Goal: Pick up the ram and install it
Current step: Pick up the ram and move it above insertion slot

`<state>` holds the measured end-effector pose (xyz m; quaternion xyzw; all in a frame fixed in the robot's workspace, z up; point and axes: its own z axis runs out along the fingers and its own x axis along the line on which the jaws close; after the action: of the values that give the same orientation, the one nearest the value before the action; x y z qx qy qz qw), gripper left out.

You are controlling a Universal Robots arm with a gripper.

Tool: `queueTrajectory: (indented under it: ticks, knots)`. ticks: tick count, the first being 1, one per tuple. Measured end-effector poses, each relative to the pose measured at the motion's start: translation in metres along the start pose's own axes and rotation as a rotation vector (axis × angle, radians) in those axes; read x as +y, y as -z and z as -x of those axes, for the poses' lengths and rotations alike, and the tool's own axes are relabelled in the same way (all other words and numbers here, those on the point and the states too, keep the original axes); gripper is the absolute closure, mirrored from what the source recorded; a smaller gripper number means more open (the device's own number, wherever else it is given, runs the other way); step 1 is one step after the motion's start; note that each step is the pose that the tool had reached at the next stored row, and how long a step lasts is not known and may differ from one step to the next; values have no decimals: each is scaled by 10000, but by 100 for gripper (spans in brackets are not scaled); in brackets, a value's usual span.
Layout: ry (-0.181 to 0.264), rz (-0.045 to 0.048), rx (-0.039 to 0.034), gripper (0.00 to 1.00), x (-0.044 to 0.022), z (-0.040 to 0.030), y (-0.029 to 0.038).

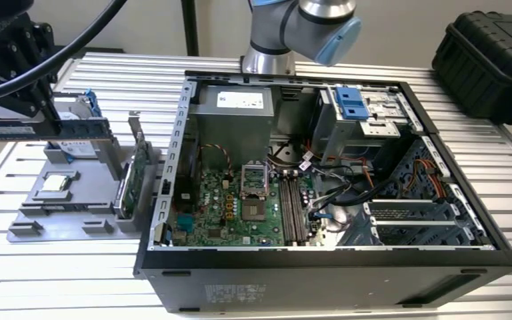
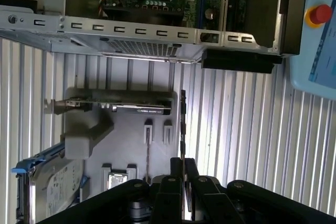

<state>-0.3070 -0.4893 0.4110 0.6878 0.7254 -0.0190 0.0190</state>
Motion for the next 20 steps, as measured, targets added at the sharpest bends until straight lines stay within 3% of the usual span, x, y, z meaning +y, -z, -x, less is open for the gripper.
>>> queueTrajectory:
  ticks: [20]
  knots:
    - [1, -1, 0, 100, 146, 9, 18]
